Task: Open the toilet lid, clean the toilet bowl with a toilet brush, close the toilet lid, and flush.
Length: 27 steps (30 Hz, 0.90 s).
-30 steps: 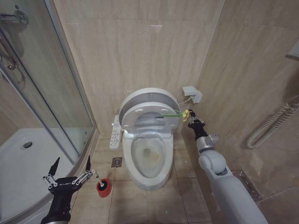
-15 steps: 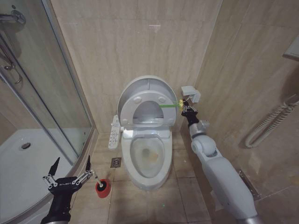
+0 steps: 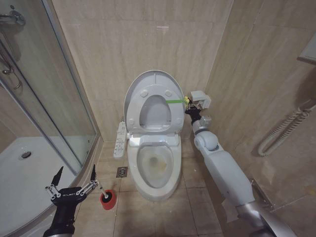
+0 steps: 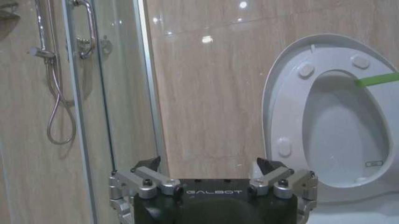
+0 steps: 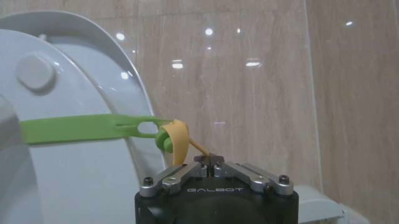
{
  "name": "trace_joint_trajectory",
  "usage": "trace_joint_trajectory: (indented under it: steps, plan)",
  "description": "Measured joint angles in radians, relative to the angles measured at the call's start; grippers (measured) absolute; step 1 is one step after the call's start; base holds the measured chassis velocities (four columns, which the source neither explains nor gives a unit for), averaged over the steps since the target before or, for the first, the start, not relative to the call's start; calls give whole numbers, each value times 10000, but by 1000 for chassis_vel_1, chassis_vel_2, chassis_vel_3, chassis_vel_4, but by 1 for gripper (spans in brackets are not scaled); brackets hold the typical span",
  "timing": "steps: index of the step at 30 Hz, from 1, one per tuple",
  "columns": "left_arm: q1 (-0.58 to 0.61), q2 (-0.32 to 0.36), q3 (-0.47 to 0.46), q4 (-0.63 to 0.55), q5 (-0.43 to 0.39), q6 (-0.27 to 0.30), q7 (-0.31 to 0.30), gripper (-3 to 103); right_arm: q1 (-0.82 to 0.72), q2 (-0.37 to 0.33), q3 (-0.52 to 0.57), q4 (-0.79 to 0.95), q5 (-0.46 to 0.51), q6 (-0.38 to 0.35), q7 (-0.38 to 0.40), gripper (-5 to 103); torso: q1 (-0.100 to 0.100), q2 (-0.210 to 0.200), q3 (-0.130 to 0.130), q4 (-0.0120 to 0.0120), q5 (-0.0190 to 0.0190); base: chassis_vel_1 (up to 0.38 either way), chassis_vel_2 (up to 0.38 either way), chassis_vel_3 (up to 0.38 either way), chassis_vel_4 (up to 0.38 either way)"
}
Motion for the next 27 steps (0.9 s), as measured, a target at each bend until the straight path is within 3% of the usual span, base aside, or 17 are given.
trace_joint_trajectory:
  steps: [27]
  plan:
    - [0, 0, 0, 0, 0, 0, 0, 100, 2082, 454, -506, -2281, -401, 220, -55, 2, -1, 1, -1, -1, 0, 0, 0, 0, 0]
